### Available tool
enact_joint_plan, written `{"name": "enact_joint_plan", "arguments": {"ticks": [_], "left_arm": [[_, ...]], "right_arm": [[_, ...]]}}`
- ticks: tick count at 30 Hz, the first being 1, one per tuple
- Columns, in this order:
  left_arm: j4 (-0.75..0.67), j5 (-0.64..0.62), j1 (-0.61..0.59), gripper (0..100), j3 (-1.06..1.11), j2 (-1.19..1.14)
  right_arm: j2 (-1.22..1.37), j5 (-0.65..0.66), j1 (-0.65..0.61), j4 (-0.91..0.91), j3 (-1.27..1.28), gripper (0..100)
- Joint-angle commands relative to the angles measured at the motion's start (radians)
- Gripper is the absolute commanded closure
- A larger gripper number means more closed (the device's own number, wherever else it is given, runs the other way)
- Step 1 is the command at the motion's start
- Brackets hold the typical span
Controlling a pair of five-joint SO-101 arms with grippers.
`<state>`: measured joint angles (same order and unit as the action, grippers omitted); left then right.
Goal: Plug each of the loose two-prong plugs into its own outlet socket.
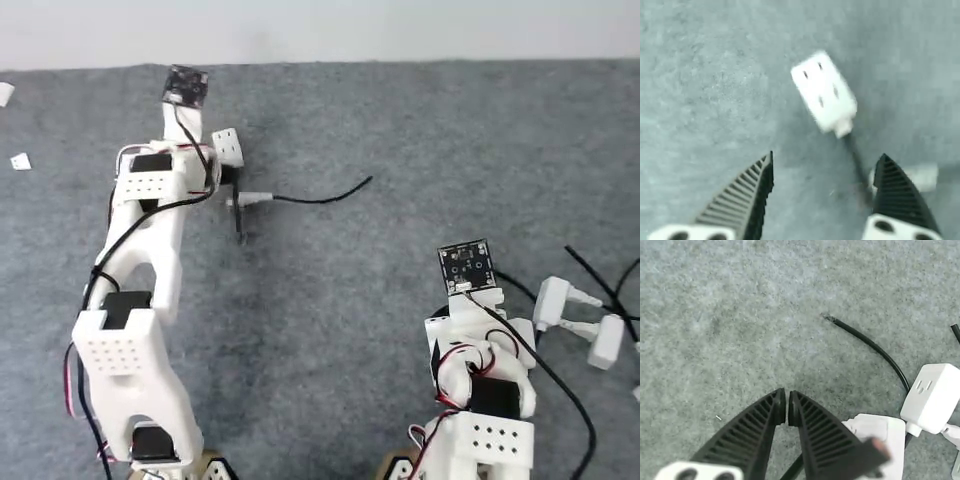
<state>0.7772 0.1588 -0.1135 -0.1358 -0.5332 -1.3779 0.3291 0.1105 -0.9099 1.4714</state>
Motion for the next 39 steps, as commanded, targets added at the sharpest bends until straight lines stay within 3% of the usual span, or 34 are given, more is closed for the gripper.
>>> {"name": "enact_joint_plan", "arguments": {"ticks": [1, 7, 12, 17, 25, 27, 30, 33, 36, 39], "left_arm": [[-0.058, -0.232, 0.012, 69, -0.053, 0.051], [-0.069, -0.249, 0.032, 69, -0.053, 0.044], [-0.304, -0.301, 0.038, 69, -0.096, -0.126], [-0.109, -0.307, 0.054, 69, -0.343, -0.247], [-0.236, -0.304, 0.049, 69, -0.731, -0.721], [-0.178, -0.304, 0.046, 69, -0.874, -0.818], [0.021, -0.307, 0.049, 70, -1.107, -0.902], [0.224, -0.305, 0.058, 82, -1.317, -0.968], [0.318, -0.304, 0.075, 100, -1.489, -1.040], [0.385, -0.304, 0.081, 98, -1.546, -1.066]], "right_arm": [[-0.015, 0.011, -0.005, 0.013, -0.008, 98.0], [-0.015, 0.011, -0.005, 0.013, -0.008, 98.0], [-0.015, 0.011, -0.005, 0.010, -0.008, 98.0], [-0.015, 0.011, -0.005, 0.008, -0.008, 98.0], [-0.015, 0.011, -0.005, 0.007, -0.008, 98.0], [-0.015, 0.011, -0.005, 0.007, -0.008, 98.0], [-0.015, 0.012, -0.005, 0.007, -0.008, 98.0], [-0.015, 0.012, -0.005, 0.007, -0.008, 98.0], [-0.015, 0.012, -0.005, 0.008, -0.008, 98.0], [-0.015, 0.012, -0.005, 0.010, -0.008, 98.0]]}}
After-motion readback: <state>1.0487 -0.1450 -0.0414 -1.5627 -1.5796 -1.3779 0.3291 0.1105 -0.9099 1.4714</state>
